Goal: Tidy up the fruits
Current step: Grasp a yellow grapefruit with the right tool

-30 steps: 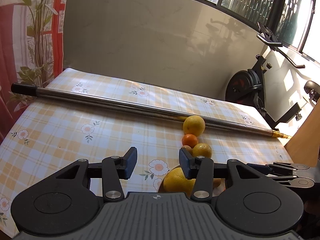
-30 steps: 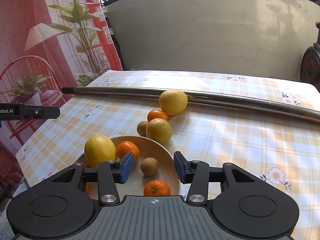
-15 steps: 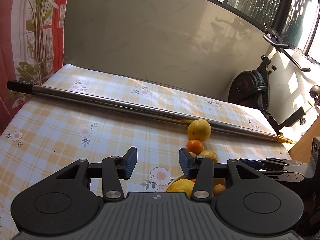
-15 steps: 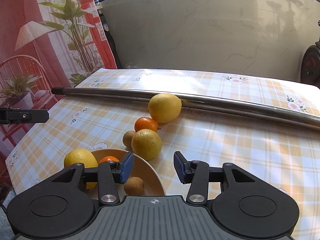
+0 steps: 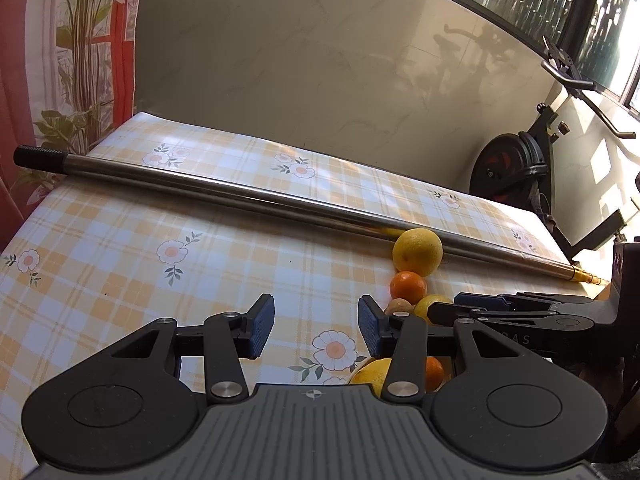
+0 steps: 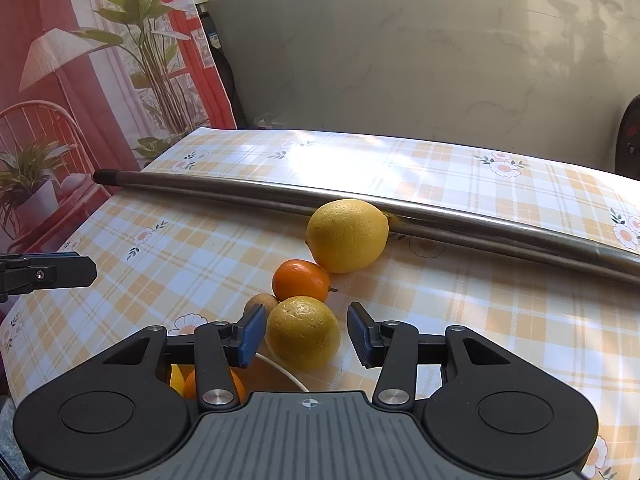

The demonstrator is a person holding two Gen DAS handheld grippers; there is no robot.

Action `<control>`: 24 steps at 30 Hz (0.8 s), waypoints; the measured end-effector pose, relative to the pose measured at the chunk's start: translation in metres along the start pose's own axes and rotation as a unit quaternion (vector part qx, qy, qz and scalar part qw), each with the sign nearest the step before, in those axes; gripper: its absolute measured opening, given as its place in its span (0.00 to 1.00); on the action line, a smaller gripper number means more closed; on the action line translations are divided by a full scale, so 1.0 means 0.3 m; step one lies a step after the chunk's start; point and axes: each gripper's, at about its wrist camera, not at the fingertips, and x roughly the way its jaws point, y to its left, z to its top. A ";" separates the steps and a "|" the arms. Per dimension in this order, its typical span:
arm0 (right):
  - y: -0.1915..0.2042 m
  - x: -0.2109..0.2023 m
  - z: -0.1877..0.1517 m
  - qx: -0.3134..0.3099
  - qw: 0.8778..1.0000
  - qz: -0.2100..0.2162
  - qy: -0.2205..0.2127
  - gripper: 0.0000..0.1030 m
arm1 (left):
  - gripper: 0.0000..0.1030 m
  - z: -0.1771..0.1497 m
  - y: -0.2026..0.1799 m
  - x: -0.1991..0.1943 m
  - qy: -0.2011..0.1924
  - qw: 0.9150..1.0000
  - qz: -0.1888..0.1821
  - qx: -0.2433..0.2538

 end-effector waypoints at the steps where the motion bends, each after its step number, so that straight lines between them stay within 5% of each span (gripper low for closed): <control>1: -0.001 0.007 0.000 0.002 1.000 0.002 0.001 0.41 | 0.47 0.000 0.000 0.001 0.001 1.000 0.000 0.000; 12: -0.045 0.057 -0.018 0.045 0.998 0.031 0.025 0.42 | 0.47 -0.007 -0.023 0.014 0.008 1.000 0.005 0.007; 24: -0.084 -0.034 -0.063 0.053 0.999 0.005 -0.009 0.42 | 0.47 -0.008 -0.058 0.017 0.012 1.000 0.005 0.018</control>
